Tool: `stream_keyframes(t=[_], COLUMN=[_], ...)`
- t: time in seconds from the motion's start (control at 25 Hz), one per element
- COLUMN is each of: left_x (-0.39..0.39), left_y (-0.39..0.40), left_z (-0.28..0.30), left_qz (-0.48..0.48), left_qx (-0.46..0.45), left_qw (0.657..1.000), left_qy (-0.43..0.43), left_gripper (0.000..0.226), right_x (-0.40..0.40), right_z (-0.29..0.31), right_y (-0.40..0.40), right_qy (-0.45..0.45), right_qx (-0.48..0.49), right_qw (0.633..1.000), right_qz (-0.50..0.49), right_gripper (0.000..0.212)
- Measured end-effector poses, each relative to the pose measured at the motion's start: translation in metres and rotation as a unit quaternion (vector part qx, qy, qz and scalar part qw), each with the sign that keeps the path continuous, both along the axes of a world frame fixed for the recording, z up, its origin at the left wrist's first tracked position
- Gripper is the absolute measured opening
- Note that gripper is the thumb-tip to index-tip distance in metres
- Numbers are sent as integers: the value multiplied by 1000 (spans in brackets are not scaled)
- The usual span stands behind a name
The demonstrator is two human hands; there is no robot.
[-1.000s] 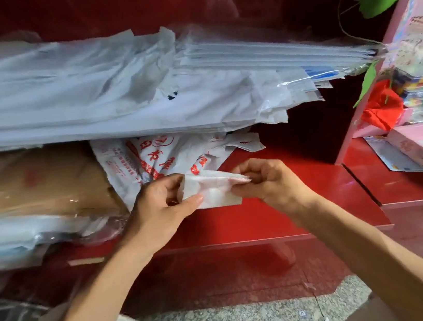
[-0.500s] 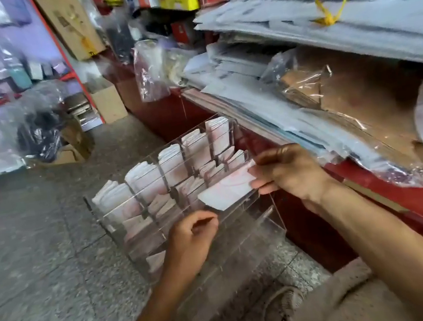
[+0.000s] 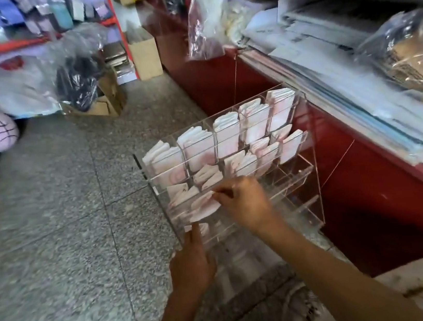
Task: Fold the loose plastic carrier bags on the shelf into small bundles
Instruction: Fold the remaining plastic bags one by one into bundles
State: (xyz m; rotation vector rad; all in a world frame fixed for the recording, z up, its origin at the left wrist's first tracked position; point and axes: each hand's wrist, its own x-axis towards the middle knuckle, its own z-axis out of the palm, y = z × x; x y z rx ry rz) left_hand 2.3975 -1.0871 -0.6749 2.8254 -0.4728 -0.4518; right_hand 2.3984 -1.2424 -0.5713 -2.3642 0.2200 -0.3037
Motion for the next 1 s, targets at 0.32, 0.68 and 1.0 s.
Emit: stream_keyframes(t=[0.32, 0.68, 1.0], left_x=[-8, -12, -50], left_y=[-4, -3, -174], left_z=[-9, 2, 97], left_qz=[30, -72, -338], left_qx=[-3, -20, -270], left_qw=[999, 987, 884], left_qy=[-29, -141, -176], left_gripper=[53, 60, 58], right_x=[6, -12, -215], right_z=[-45, -5, 138], right_y=[26, -5, -193], right_qy=[29, 222, 5], right_qx=[-42, -165, -89], right_qw=[999, 954, 972], right_qz=[0, 112, -215], right_gripper=[14, 45, 29])
